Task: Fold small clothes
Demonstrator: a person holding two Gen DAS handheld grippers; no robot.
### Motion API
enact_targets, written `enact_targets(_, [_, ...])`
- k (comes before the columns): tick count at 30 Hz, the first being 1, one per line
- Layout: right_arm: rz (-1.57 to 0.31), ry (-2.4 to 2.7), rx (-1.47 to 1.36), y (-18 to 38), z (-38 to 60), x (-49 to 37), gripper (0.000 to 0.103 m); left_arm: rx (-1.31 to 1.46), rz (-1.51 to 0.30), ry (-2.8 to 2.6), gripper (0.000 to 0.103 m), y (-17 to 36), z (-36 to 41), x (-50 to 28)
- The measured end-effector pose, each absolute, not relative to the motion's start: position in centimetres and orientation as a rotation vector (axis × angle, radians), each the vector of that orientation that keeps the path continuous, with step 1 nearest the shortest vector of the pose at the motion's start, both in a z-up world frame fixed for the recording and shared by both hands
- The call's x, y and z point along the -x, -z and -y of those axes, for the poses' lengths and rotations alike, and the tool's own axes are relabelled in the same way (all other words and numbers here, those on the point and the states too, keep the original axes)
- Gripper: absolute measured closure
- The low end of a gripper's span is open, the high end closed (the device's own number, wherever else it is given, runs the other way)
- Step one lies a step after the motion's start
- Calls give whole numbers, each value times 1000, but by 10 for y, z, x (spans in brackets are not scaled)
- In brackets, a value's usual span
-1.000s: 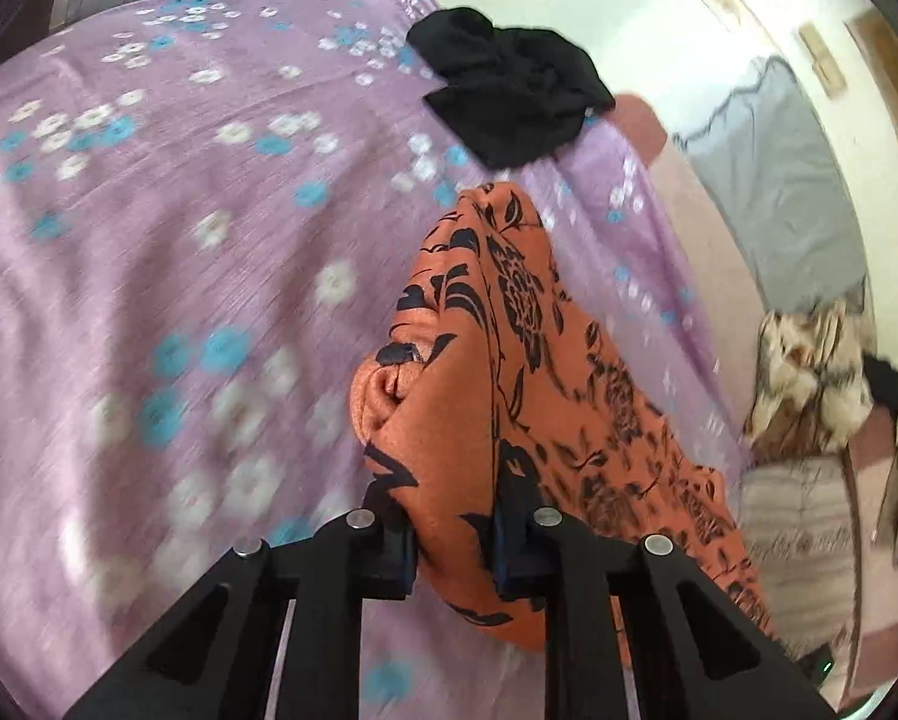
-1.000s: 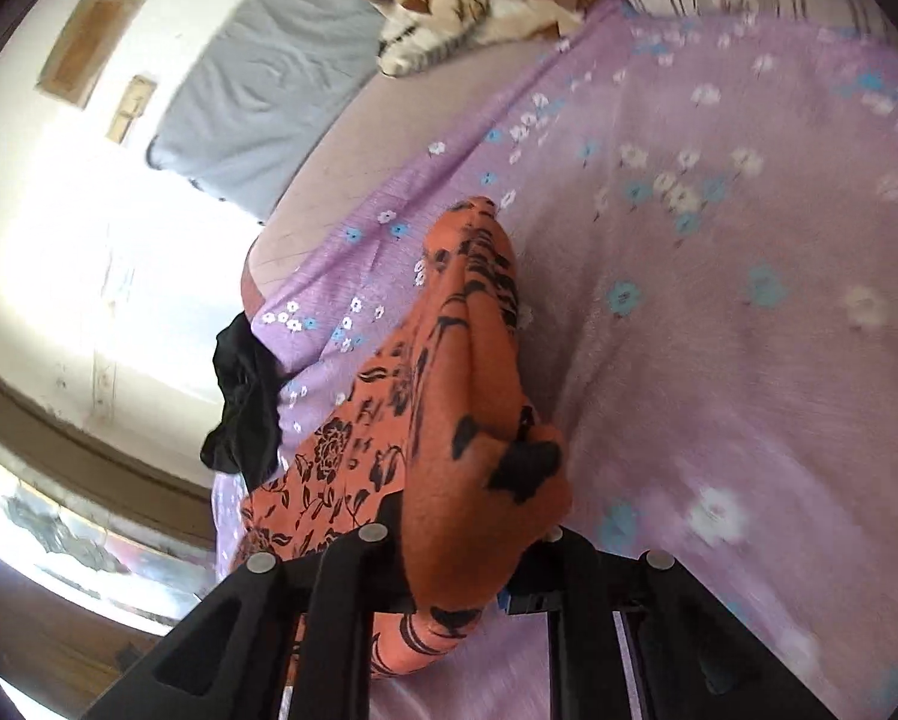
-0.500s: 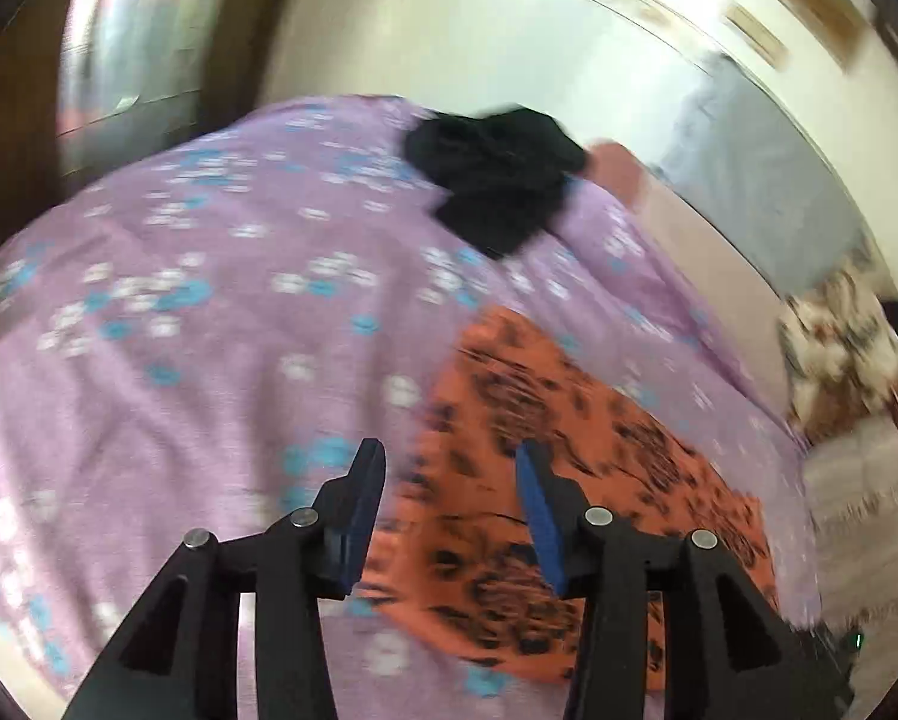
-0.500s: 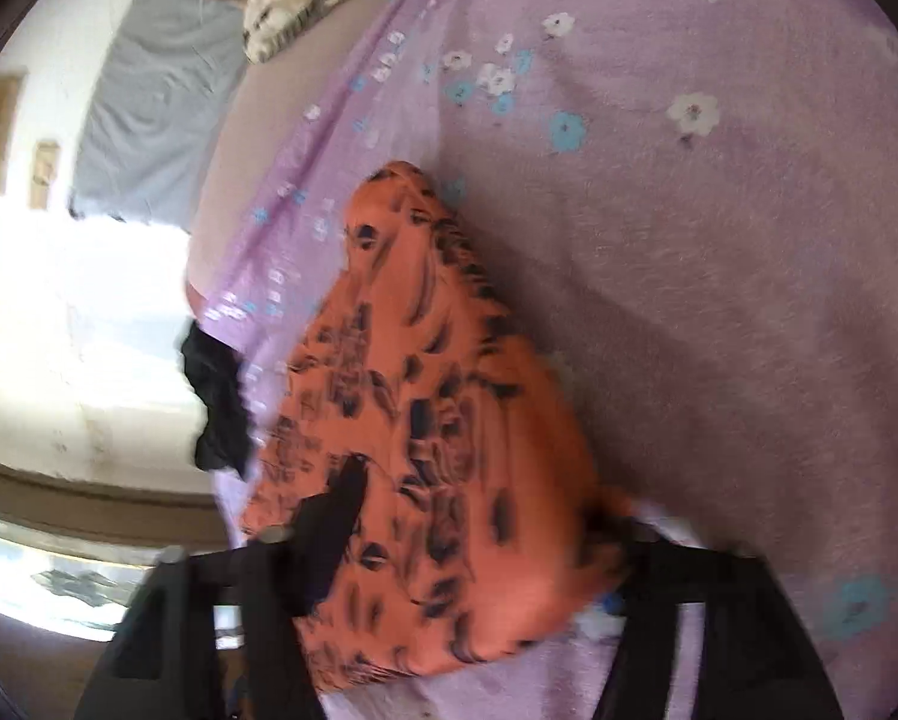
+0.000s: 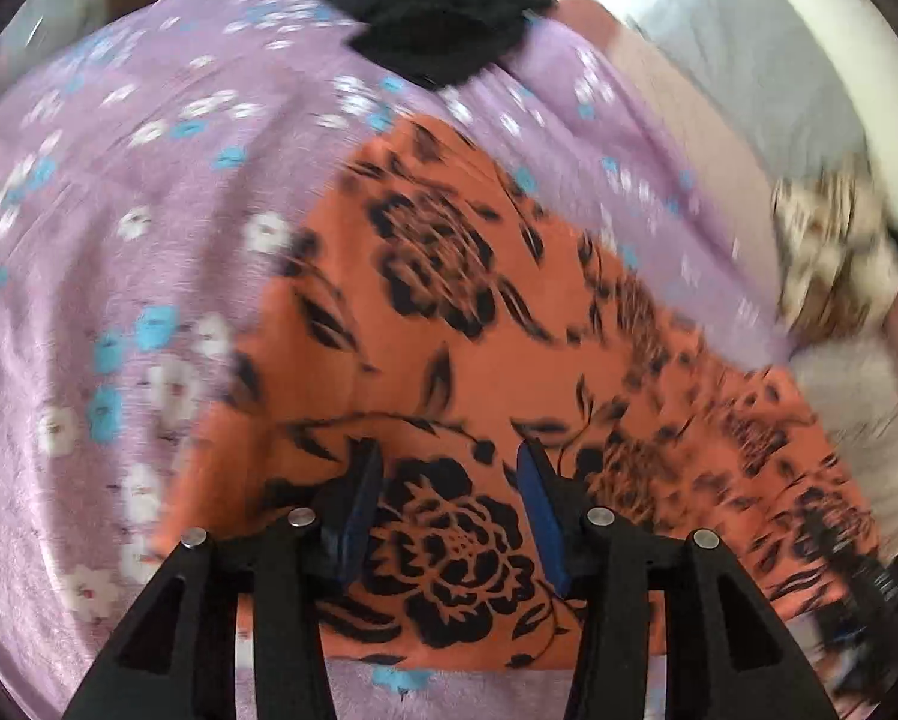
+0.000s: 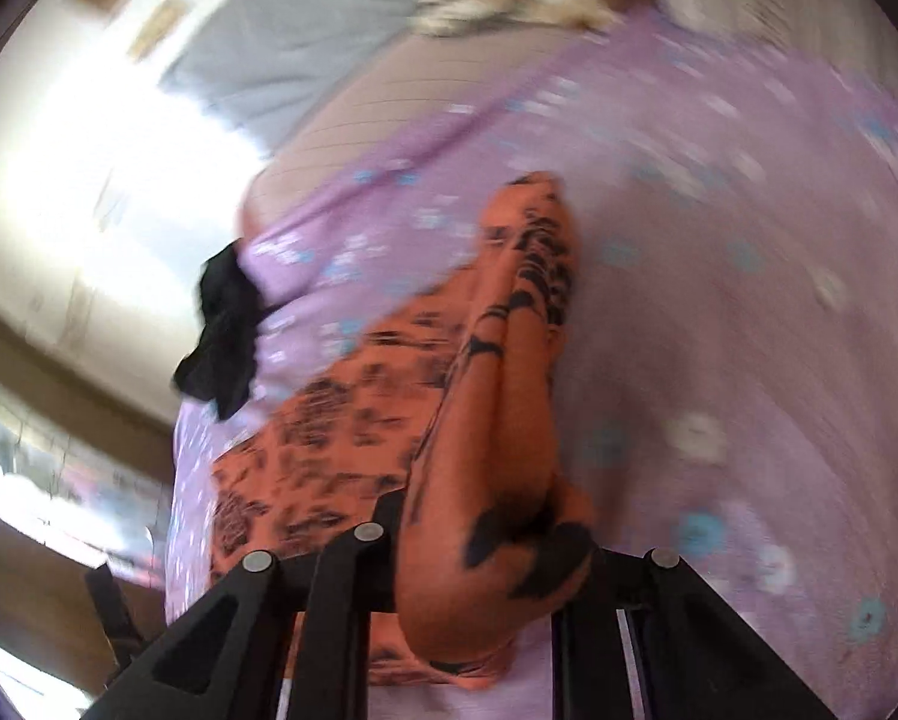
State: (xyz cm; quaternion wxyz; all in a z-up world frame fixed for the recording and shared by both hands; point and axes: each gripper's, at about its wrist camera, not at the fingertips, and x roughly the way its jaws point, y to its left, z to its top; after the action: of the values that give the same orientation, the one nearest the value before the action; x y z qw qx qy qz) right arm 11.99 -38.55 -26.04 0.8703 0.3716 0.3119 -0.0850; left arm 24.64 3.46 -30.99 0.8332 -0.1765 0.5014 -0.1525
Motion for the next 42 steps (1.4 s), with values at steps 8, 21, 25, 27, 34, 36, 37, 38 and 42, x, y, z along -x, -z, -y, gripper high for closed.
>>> enact_targets(8, [-720, -19, -688, 205, 270, -212, 85, 490, -1095, 314, 65, 307, -93, -247])
enact_targets(21, [-962, -224, -682, 291, 141, -271, 71, 690, -1029, 133, 65, 294, -217, -242])
enact_targets(25, [-899, -421, -813, 285, 153, -266, 21, 693, -986, 186, 65, 286, -203, -241])
enact_targets(27, [-885, -486, -796, 279, 158, -256, 20, 698, -953, 202, 65, 279, -197, -243])
enact_targets(34, [-780, -277, -658, 270, 223, -218, 67, 577, -829, 360, 63, 248, -152, -238])
enact_targets(36, [-808, -201, -664, 280, 247, -217, 67, 518, -823, 395, 63, 245, -133, -239])
enact_targets(37, [-832, -187, -680, 290, 256, -220, 69, 477, -828, 405, 63, 244, -122, -238])
enact_targets(38, [-865, -181, -693, 302, 262, -222, 75, 430, -840, 403, 62, 245, -112, -239])
enact_targets(42, [-916, -154, -606, 314, 265, -222, 89, 152, -1079, 181, 62, 291, -79, -261])
